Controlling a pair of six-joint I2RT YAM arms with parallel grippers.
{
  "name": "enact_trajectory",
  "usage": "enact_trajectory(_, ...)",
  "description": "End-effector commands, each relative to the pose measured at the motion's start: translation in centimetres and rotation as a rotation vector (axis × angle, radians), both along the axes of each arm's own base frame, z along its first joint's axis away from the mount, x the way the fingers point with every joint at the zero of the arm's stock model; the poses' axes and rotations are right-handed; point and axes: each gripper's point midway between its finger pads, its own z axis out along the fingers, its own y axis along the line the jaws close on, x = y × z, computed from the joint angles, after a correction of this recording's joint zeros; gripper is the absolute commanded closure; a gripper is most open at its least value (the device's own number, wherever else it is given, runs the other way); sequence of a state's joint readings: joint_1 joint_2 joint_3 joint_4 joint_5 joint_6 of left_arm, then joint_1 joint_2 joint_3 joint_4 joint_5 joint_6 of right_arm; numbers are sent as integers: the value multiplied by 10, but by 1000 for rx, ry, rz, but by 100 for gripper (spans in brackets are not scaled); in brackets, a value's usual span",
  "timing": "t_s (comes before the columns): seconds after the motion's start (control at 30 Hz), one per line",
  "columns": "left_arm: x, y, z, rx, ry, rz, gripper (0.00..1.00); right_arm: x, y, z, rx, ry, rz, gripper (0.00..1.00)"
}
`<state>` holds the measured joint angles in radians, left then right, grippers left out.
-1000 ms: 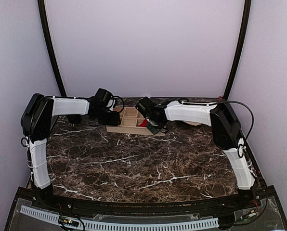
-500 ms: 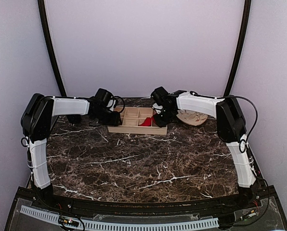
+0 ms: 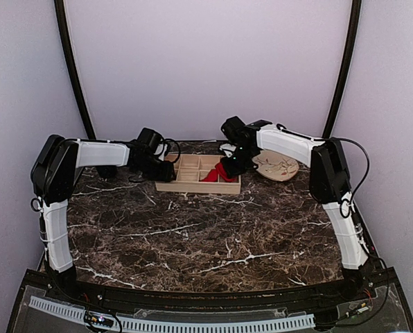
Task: Roll the socks
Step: Place the sock in the storage box, then adjust the sock in the storage box.
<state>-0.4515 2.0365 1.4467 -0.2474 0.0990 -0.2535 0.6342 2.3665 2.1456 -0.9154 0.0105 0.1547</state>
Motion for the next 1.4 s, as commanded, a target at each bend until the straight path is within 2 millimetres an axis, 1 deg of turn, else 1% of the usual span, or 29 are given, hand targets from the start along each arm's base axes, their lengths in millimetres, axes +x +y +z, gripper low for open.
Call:
enact_trajectory(0.0, -4, 2, -12, 12, 40, -13, 52, -12, -6, -14, -36, 90, 22, 92)
enact_trajectory(0.13, -4, 2, -11, 11, 39, -15, 52, -15, -16, -19, -81, 96, 13, 91)
enact_trajectory(0.23, -4, 1, -12, 9, 42, -15, 52, -15, -22, -18, -112, 85, 5, 91)
enact_trajectory(0.33, -5, 1, -14, 8, 45, -18, 52, -16, -24, -20, -124, 88, 11, 88)
enact_trajectory(0.37, -5, 1, -14, 6, 47, -16, 52, -16, -24, -19, -123, 87, 13, 85)
enact_trajectory(0.47, -5, 0, -14, 6, 50, -18, 53, -15, -20, -18, -99, 90, 17, 68)
enact_trajectory(0.53, -6, 1, -15, 6, 51, -19, 53, -14, -18, -16, -89, 83, 15, 61)
enact_trajectory(0.57, -6, 1, -15, 6, 52, -20, 53, -14, -18, -15, -87, 82, 13, 54)
enact_trajectory(0.6, -6, 1, -15, 8, 54, -20, 54, -13, -17, -14, -85, 78, 13, 50)
enact_trajectory(0.63, -6, 1, -15, 6, 52, -20, 54, -13, -18, -12, -84, 74, 11, 49)
enact_trajectory(0.87, -6, 1, -15, 7, 53, -21, 54, -7, -18, 11, -57, 20, -5, 47)
enact_trajectory(1.1, -8, 1, -18, 7, 60, -22, 55, 5, -14, 38, -10, -72, -24, 47)
enact_trajectory(1.2, -7, 1, -17, 4, 58, -22, 54, 9, -11, 45, 4, -95, -25, 47)
enact_trajectory(1.23, -7, 0, -17, 5, 59, -23, 54, 9, -10, 44, 5, -93, -23, 48)
enact_trajectory(1.3, -7, 0, -18, 5, 59, -24, 55, 11, -7, 45, 11, -97, -20, 51)
enact_trajectory(1.37, -7, 0, -18, 4, 59, -25, 55, 13, -5, 44, 21, -98, -14, 55)
